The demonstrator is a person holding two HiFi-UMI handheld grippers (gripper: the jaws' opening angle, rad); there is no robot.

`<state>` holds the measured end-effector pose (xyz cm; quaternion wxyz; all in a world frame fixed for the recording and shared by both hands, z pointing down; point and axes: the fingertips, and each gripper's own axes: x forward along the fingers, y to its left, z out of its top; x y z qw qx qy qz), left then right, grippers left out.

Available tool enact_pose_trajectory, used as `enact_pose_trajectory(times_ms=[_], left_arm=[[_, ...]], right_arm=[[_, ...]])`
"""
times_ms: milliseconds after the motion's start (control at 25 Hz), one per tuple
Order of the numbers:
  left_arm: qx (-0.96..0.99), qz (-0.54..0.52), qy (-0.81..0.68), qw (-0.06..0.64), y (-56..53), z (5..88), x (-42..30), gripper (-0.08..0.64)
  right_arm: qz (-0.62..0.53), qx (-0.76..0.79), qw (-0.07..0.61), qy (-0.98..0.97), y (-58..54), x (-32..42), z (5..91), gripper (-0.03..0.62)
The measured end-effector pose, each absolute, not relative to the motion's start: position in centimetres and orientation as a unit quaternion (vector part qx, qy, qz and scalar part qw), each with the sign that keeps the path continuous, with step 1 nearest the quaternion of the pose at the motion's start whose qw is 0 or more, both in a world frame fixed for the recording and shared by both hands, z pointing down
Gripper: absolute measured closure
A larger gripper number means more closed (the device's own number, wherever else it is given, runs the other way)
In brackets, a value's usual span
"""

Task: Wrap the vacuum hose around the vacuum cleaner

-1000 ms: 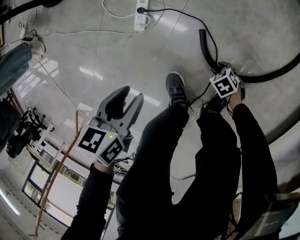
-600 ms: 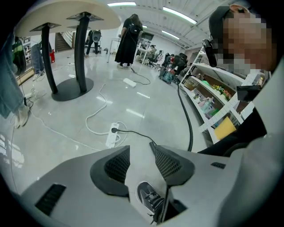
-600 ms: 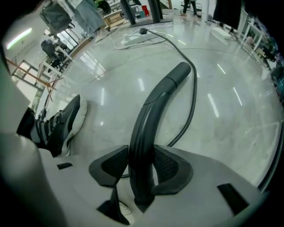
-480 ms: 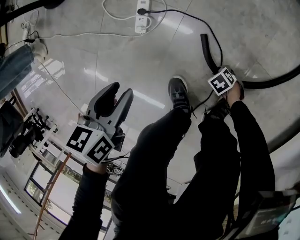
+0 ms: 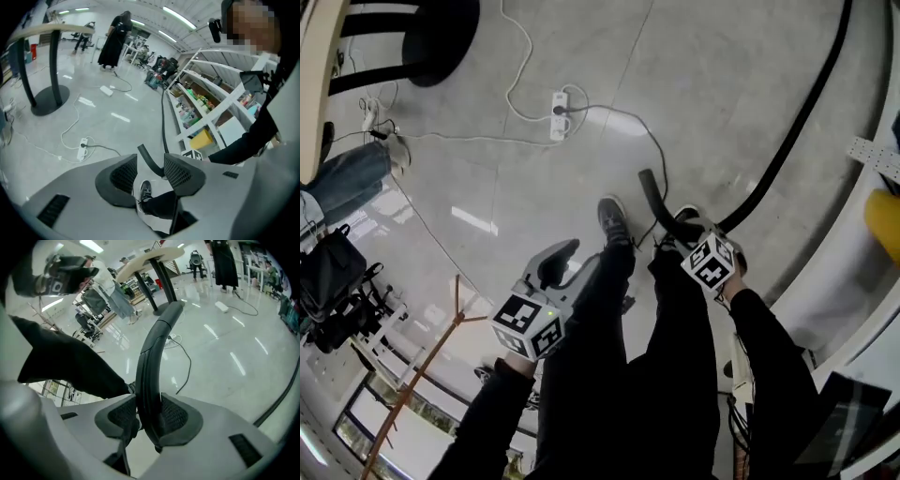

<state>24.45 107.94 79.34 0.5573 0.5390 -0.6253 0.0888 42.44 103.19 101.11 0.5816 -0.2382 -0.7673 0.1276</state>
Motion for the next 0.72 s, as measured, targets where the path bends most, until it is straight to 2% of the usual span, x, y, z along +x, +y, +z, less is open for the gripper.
enact_pose_trajectory(times_ms=[200,400,720], left_arm=[[0.598,0.114,-0.618,0.498,102.1,65.8,27.6,0.37],[0.617,0.123,-0.631,0.453,99.4,54.5,30.0,0.37],[0.647,0.121,-0.651,0.378,95.1,46.2,31.5,0.37]], right_arm=[[0.083,-0.245,0.564,-0.784,98.3,46.9,87.5,0.43],[0.102,-0.217,0.52,-0.82,93.2,47.9,75.3,0.43],[0.163,-0.162,0.403,-0.886,84.9,45.1,60.7,0.43]])
